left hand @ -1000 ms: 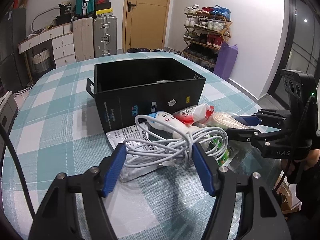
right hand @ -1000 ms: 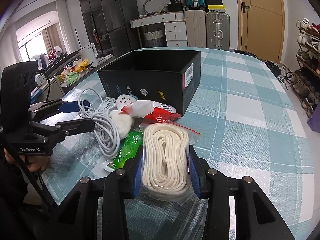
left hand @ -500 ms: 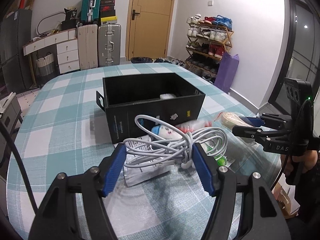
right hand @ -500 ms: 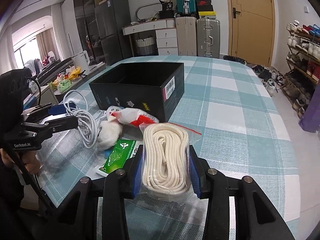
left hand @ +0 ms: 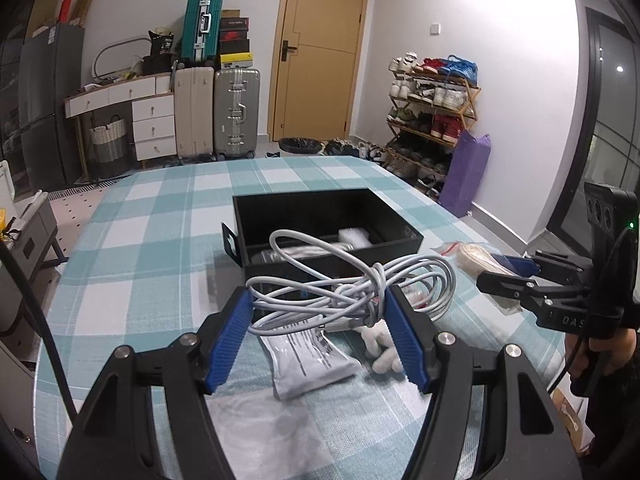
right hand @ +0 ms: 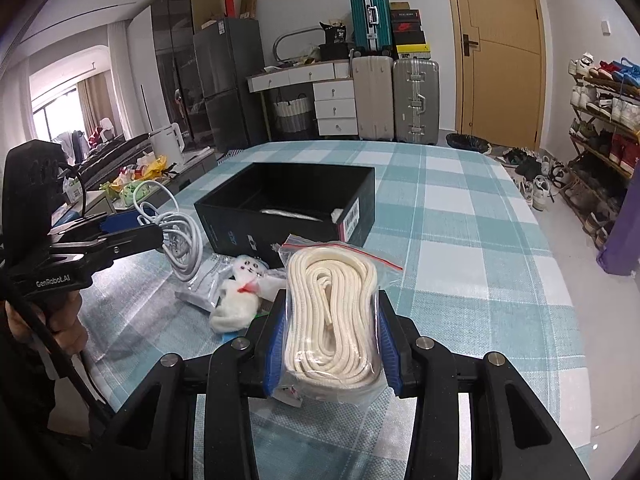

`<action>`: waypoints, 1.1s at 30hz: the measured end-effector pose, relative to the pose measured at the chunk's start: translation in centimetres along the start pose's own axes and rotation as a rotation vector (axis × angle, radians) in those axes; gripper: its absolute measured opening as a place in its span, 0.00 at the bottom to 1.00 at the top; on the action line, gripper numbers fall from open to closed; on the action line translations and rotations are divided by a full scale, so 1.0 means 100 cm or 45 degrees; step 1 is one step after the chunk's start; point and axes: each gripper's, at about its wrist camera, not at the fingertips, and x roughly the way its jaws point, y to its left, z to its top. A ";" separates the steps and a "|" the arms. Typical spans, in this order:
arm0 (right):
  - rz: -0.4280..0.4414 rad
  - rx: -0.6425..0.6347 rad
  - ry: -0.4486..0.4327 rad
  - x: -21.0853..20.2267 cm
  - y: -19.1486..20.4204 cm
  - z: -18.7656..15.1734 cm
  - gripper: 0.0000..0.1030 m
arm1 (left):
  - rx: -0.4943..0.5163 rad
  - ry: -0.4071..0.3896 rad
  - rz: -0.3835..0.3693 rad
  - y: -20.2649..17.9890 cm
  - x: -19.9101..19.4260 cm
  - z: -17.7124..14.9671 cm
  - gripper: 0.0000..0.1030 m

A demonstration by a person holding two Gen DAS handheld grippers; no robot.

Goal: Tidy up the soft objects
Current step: 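Lift the cable bundle and rope bag with both grippers toward the black box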

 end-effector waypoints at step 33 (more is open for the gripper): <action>0.062 -0.005 -0.128 -0.002 0.018 0.067 0.39 | -0.027 -0.070 0.100 0.017 0.017 0.051 0.65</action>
